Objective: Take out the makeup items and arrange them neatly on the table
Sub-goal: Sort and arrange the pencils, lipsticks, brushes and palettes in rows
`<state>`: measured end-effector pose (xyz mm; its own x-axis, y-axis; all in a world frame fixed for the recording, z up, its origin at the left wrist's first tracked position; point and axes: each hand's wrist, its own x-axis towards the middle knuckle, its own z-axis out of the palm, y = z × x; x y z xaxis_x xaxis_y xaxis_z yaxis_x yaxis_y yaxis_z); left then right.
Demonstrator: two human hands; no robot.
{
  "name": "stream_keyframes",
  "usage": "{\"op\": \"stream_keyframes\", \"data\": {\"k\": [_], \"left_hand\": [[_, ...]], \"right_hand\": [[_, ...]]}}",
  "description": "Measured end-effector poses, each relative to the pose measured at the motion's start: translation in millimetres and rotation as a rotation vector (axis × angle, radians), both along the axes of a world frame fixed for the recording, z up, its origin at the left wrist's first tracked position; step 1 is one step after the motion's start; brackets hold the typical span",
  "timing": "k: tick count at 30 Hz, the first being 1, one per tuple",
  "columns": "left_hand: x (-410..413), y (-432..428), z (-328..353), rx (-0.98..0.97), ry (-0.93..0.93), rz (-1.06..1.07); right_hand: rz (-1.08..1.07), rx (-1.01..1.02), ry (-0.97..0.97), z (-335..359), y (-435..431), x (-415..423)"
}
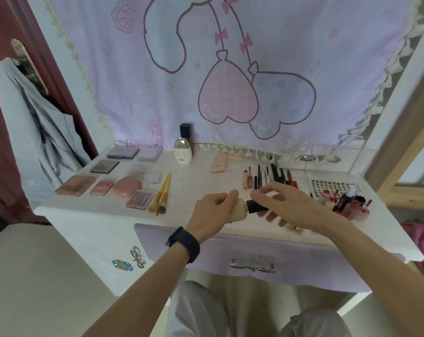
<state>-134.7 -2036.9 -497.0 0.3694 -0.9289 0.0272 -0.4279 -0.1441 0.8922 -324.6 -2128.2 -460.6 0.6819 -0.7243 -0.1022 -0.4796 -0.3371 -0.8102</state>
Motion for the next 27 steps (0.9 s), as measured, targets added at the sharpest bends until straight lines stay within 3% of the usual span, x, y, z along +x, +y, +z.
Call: {"op": "stream_keyframes", "data": {"k": [4,8,12,14,19,24,27], "left_hand": [[0.6,0.7,0.0,0.013,-0.005,0.006],[2.8,0.0,0.0,0.015,0.023,0.030],[1.6,-1.3,1.3,0.011,0.019,0.022],[1.3,-0.8,2.1,0.014,0.019,0.020],[3.2,0.7,4.7,0.028,0.100,0.039],[2.0,0.3,3.9,0.044,0.118,0.036],[2.6,-0.6,4.1,0.043,0.107,0.027]], "right_hand": [[0.012,-0.075,0.011,-0.6,-0.1,0.5],[0.074,-0.013,-0.127,-5.2,-4.2,-1.8],[0.043,0.063,-0.068,-3.3,1.1,5.4],[0.037,0.053,-0.032,-4.6,1.5,6.3],[0.089,-0.036,-0.145,-2.0,-2.3,3.0],[0.054,0.043,-0.087,-1.9,0.1,6.4],[0.058,-0.141,0.070,-0.9,-1.0,4.1]]}}
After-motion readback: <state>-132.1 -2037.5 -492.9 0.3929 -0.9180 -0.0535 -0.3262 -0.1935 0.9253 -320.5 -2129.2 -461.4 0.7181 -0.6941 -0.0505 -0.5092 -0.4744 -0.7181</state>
